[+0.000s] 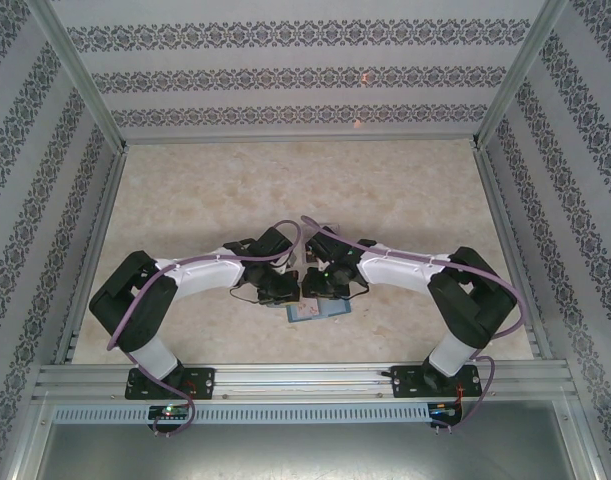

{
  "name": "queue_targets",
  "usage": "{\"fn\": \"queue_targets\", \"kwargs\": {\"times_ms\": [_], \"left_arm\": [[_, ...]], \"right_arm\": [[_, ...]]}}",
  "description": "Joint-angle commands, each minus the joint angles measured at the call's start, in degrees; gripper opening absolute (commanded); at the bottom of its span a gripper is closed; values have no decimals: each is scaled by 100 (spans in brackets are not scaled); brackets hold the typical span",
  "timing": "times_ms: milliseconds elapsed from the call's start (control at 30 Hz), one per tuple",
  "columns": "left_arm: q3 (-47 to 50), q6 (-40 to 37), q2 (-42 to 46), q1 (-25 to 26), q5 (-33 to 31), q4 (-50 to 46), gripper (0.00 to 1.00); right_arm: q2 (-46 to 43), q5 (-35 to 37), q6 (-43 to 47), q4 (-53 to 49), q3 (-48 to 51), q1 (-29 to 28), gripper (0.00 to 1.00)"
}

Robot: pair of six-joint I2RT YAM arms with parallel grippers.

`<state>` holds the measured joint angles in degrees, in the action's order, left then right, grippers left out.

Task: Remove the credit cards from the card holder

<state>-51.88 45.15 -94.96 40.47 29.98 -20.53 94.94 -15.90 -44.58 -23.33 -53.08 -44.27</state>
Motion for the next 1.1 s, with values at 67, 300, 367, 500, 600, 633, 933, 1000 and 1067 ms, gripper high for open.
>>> {"fn": "queue_targets", "kwargs": {"times_ms": [67,300,367,500,600,633,933,1000,1067], "left_arm": [[-156,40,-266,119,-31,-93,0],[-143,-101,-296,120,-405,-451,0],[-129,-102,-286,122,-430,-452,0],[-112,-94,-286,119,-456,-449,0],[-104,-111,-286,124,-509,-473,0],[-106,-117,-286,119,-536,-491,0],[5,-158,-409,119,-575,-477,0],[33,-170,-422,119,-600,-492,0],[59,-183,-435,120,-627,-511,0]], "right_arm": [[-205,29,44,-58,142,128,35],[-98,-90,90,12,123,149,34],[-89,-147,90,54,122,151,34],[-31,-232,98,115,115,149,33],[16,-305,112,163,114,144,32],[25,-298,104,171,120,149,32],[218,-172,139,64,104,157,32],[244,-108,171,18,113,169,32],[270,-73,185,-4,122,185,32]]}}
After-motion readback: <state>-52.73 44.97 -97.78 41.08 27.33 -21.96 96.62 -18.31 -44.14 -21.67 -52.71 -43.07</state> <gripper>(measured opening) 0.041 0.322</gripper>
